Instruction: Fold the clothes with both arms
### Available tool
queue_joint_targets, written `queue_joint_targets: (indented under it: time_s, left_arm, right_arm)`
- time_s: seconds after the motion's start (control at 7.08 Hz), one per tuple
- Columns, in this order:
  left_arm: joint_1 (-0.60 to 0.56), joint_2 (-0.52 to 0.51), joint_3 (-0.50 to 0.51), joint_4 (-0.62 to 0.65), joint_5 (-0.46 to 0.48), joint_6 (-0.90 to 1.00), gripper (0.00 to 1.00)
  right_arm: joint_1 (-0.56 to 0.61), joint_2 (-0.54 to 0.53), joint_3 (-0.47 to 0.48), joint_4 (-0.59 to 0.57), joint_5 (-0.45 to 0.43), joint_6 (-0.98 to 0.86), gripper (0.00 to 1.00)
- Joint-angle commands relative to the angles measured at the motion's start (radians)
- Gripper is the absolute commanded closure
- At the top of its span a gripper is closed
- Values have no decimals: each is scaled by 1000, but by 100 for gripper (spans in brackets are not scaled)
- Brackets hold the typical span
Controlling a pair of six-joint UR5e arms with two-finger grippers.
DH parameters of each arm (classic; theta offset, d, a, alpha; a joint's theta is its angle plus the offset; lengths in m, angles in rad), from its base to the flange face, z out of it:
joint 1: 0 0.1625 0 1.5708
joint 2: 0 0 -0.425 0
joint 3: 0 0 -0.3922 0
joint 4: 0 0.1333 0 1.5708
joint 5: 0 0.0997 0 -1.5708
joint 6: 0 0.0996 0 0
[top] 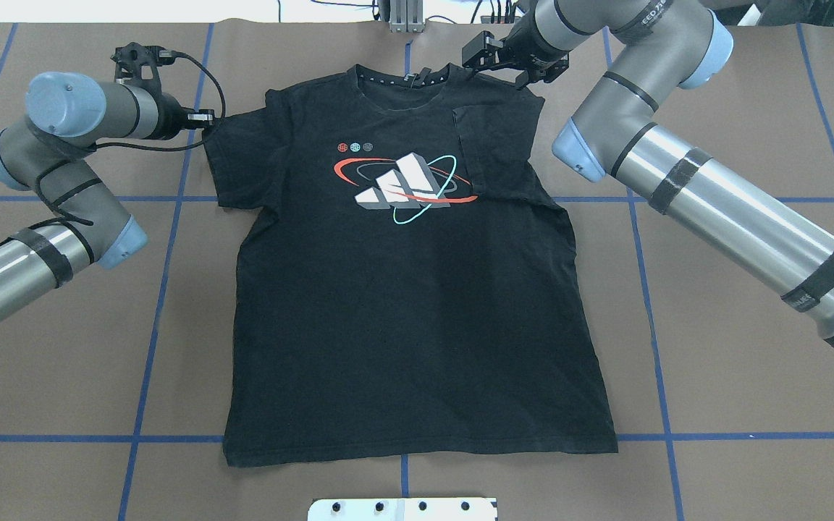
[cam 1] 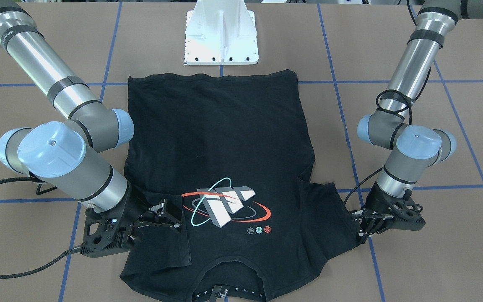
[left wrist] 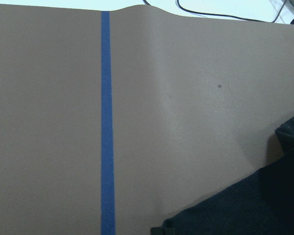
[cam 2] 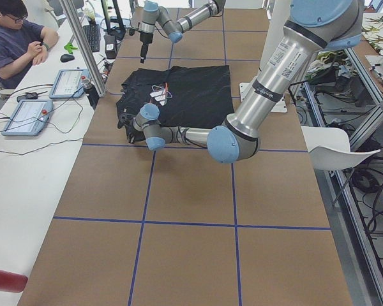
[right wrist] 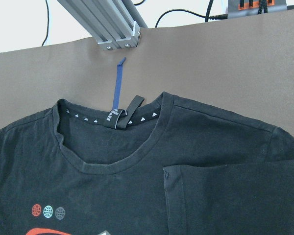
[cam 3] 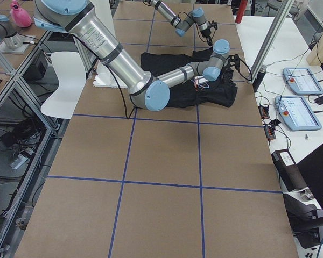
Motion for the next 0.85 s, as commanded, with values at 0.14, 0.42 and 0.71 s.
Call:
queue_joint_targets:
  time_s: [0.14, 0.42, 0.71]
  left_arm:
    - [-12, 10, -147, 96, -59, -80, 100]
    - [5, 12, -318, 251, -102, -198, 100]
    - [151, -28, -437, 365, -110, -409, 100]
  right_arm:
    - [0, -9, 0, 1, 0, -2, 0]
    - [0, -13, 0, 3, 0, -3, 0]
    - [0, -17, 3, 4, 0, -3, 0]
